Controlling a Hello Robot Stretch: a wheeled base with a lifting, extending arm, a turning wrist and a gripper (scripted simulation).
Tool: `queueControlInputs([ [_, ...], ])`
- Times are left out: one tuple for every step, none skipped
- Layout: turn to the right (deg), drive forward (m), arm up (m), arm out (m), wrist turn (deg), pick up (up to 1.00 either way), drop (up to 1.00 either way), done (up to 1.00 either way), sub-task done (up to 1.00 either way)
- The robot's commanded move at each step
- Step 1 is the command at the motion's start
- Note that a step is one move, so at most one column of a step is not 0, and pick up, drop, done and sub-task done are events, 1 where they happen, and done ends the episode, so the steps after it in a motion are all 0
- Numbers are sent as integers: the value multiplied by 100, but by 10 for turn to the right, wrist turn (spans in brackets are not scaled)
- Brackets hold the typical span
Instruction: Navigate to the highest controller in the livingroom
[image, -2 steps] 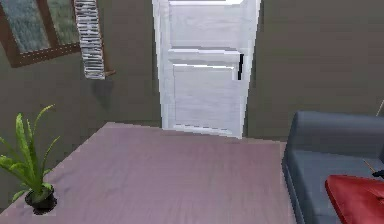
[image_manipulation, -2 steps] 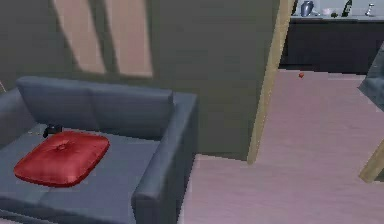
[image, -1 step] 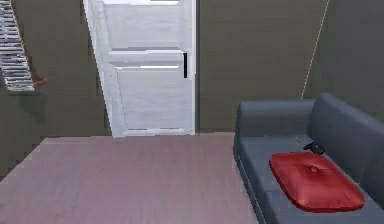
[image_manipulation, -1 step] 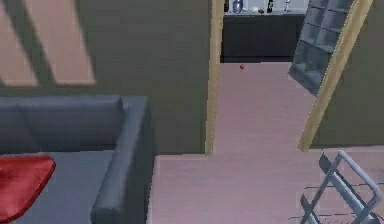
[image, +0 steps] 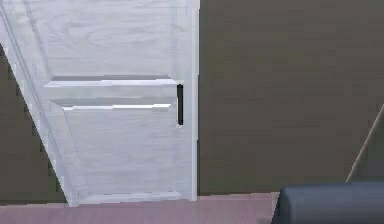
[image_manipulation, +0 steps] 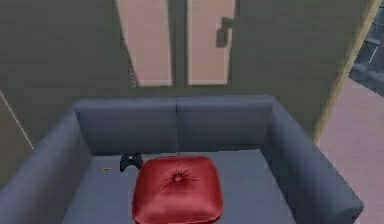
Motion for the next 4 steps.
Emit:
queueControlInputs([
  [0,65,0,0,0,0,0,0,0],
  [450,0,0,0,0,0,0,0,0],
  [60,0,0,0,0,0,0,0,0],
  [0,55,0,0,0,0,0,0,0],
])
